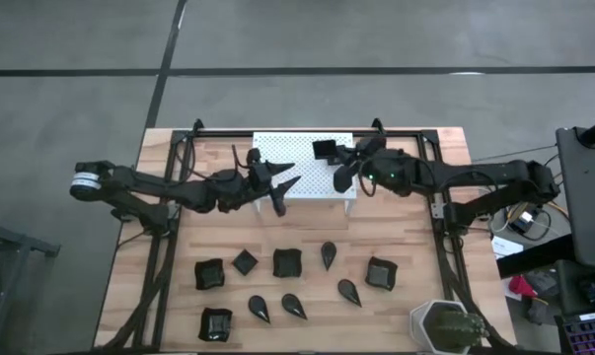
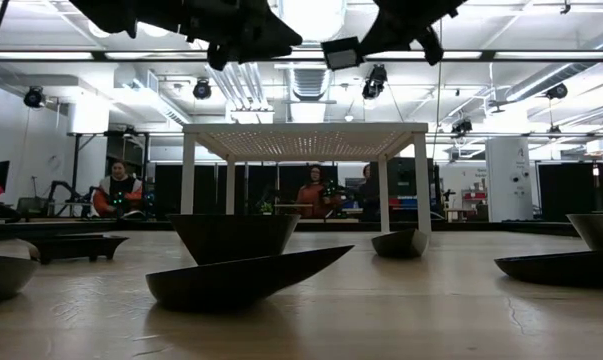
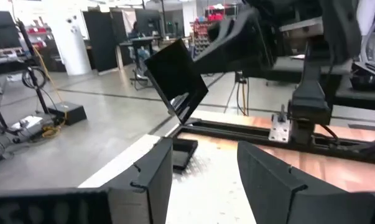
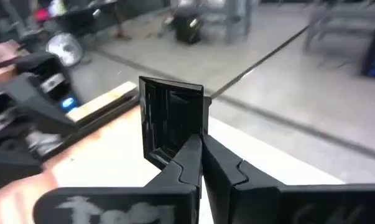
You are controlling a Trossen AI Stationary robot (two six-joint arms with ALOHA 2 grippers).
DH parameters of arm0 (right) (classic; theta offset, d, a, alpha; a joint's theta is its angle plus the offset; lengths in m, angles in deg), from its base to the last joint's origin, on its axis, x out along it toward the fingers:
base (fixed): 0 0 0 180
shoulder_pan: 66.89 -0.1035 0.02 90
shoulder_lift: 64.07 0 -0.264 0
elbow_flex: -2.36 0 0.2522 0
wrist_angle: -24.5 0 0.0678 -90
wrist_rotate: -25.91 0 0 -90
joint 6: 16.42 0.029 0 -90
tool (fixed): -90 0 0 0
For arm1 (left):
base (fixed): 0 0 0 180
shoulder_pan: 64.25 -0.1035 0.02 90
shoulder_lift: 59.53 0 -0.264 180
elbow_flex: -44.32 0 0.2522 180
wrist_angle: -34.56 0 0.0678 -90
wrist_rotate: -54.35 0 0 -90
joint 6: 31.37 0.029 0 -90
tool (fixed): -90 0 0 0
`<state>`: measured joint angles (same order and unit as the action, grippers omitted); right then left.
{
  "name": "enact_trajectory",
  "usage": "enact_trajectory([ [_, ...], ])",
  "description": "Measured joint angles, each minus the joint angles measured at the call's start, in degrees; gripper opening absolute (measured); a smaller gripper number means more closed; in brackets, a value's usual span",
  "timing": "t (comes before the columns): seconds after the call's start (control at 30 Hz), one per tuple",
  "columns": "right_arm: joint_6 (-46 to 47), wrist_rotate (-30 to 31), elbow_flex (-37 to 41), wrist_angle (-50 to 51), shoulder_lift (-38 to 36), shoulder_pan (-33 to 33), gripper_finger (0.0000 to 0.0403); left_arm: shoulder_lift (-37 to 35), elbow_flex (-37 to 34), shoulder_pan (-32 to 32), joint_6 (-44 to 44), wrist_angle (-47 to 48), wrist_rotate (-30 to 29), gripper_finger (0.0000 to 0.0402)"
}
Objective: Pick & Place Mini shaped plates
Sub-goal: Stack the square plate on top of the square plate on the shelf
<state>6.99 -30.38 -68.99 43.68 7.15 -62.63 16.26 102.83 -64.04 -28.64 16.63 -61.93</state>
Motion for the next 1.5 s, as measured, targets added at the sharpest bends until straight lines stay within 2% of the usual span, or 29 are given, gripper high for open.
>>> enact_trajectory([
  [0.13, 3.76, -8.11, -3.33, 6.92, 0.20, 3.10, 0.0008, 0.00, -0.01, 1.04, -1.67, 3.15, 0.01, 0.0174],
  [0.37, 11.54, -15.51, -7.72, 21.15, -0.28, 8.77, 0.0008, 0.04, -1.46, 2.02, -1.89, 7.57, -0.11, 0.0173],
  [0.57, 17.24, -27.07, -6.76, 21.48, -0.28, 15.21, 0.0008, -0.33, -4.76, 2.26, -0.51, 4.48, 0.26, 0.0172],
  [0.77, 21.75, -34.32, -4.83, 22.21, -0.24, 21.09, 0.0008, -2.10, -5.75, 2.98, -0.48, 3.19, 0.69, 0.0172],
  [1.03, 23.74, -38.01, -4.58, 22.82, 1.39, 25.69, 0.0008, -3.57, -5.75, 3.63, 0.07, 3.24, 0.92, 0.0172],
  [1.2, 24.71, -43.34, -4.57, 22.87, 4.88, 27.22, 0.0008, -3.96, -5.75, 3.65, 0.25, 3.24, 1.07, 0.0172],
  [1.5, 24.39, -42.91, -4.89, 22.67, 6.16, 27.82, 0.0008, -3.98, -5.73, 3.68, 0.34, 4.50, 1.27, 0.0172],
])
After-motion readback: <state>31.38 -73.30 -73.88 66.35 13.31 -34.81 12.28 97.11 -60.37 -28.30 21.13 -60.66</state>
